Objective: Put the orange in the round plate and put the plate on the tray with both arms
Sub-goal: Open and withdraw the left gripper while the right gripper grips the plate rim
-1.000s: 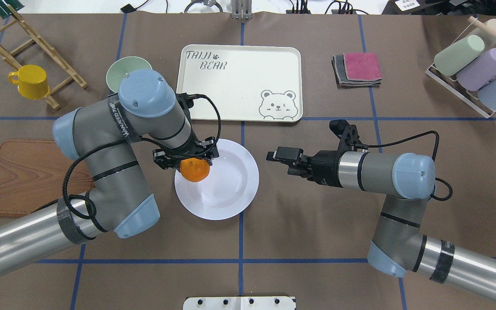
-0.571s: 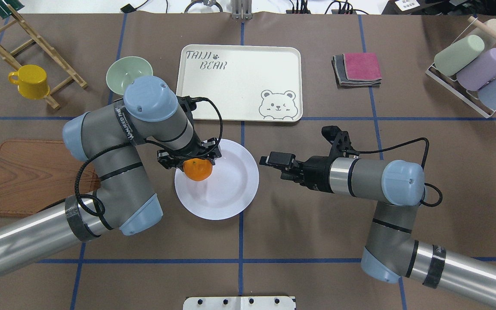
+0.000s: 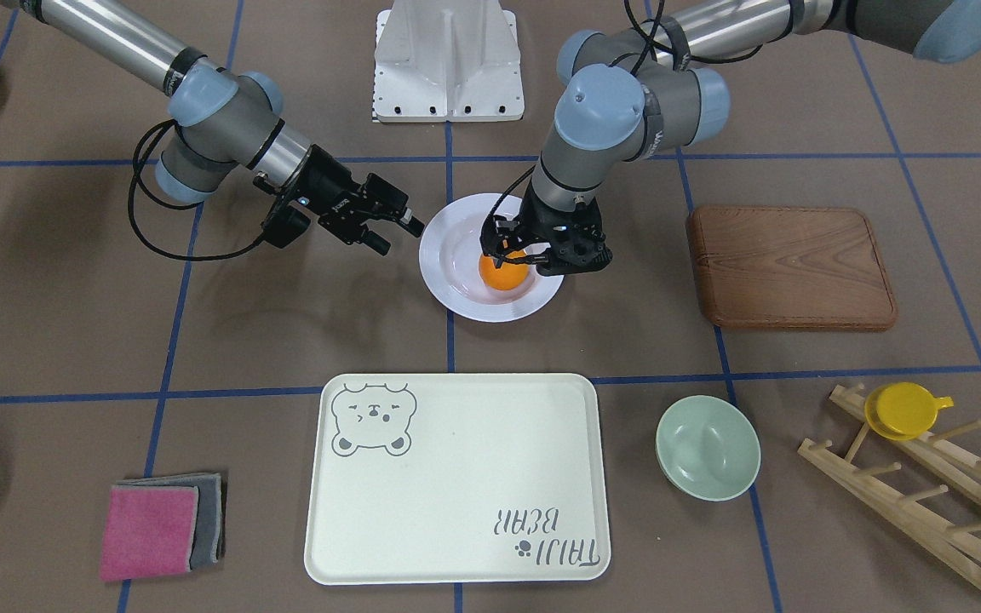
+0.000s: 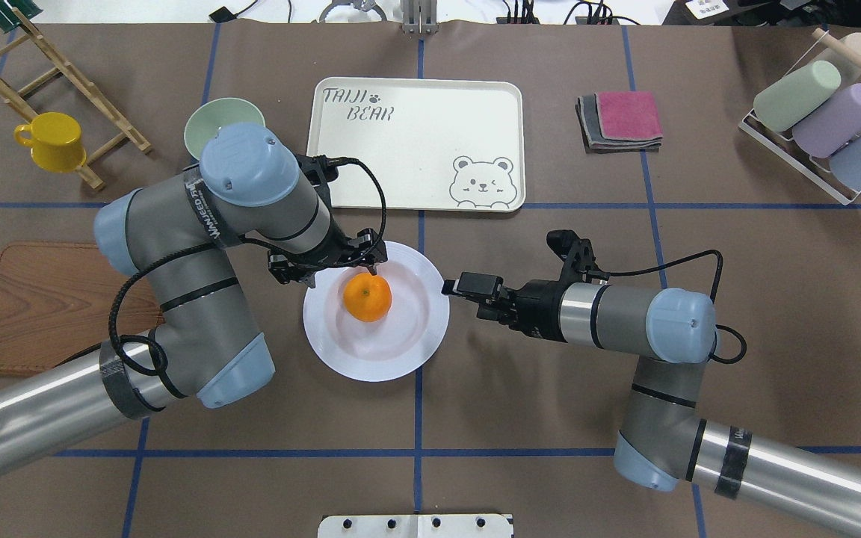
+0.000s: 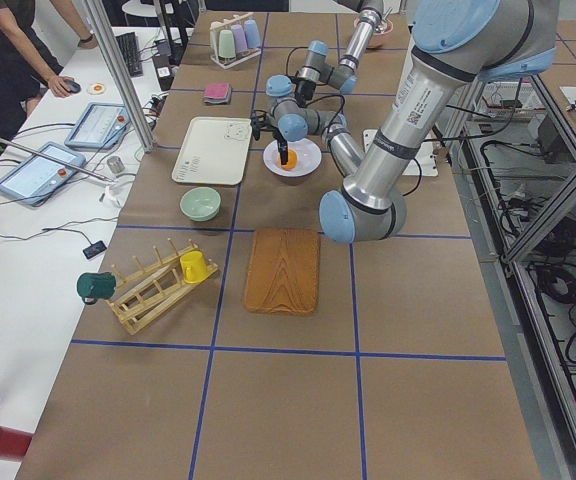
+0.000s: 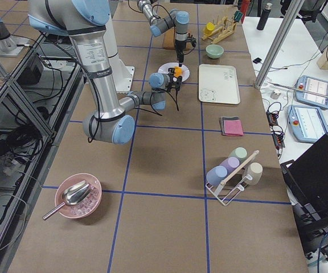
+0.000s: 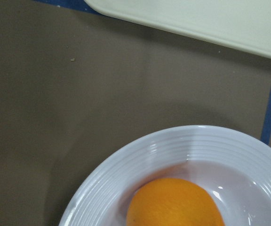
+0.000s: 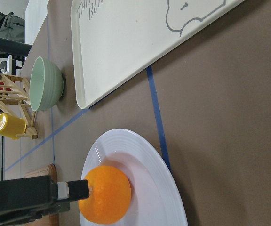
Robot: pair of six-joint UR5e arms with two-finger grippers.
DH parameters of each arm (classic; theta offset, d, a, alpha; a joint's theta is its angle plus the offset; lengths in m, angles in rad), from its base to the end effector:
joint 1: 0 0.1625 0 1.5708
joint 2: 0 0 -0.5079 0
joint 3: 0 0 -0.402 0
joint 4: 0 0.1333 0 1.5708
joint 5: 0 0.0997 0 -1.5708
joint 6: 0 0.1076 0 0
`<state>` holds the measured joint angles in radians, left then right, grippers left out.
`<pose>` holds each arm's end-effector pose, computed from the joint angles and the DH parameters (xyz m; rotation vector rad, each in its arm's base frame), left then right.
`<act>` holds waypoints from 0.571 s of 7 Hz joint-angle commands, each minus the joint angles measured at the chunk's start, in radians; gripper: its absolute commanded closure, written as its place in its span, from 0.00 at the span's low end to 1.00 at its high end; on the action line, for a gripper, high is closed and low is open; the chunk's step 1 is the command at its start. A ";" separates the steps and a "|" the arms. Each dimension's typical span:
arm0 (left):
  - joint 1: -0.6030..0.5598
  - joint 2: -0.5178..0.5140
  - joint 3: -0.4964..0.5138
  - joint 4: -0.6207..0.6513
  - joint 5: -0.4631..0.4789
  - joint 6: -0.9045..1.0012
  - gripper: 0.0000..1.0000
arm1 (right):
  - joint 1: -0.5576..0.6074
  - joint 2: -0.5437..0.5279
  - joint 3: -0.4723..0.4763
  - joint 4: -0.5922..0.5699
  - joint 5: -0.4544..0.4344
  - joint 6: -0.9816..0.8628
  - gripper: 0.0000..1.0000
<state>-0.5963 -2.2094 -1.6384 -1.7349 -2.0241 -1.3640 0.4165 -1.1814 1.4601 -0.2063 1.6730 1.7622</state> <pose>0.5695 -0.4907 0.2956 -0.0562 0.9522 -0.1624 -0.5713 -0.3865 0.4146 0.1076 -1.6530 0.3798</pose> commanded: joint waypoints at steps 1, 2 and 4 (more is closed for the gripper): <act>-0.026 0.033 -0.050 0.006 -0.008 0.032 0.01 | -0.018 0.034 -0.041 0.015 -0.016 0.000 0.01; -0.034 0.034 -0.051 0.006 -0.008 0.036 0.01 | -0.024 0.064 -0.076 0.015 -0.019 0.000 0.01; -0.042 0.040 -0.052 0.006 -0.011 0.037 0.01 | -0.044 0.080 -0.089 0.015 -0.042 0.000 0.02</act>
<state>-0.6316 -2.1746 -1.6884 -1.7289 -2.0331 -1.3287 0.3835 -1.1112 1.3807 -0.1919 1.6405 1.7625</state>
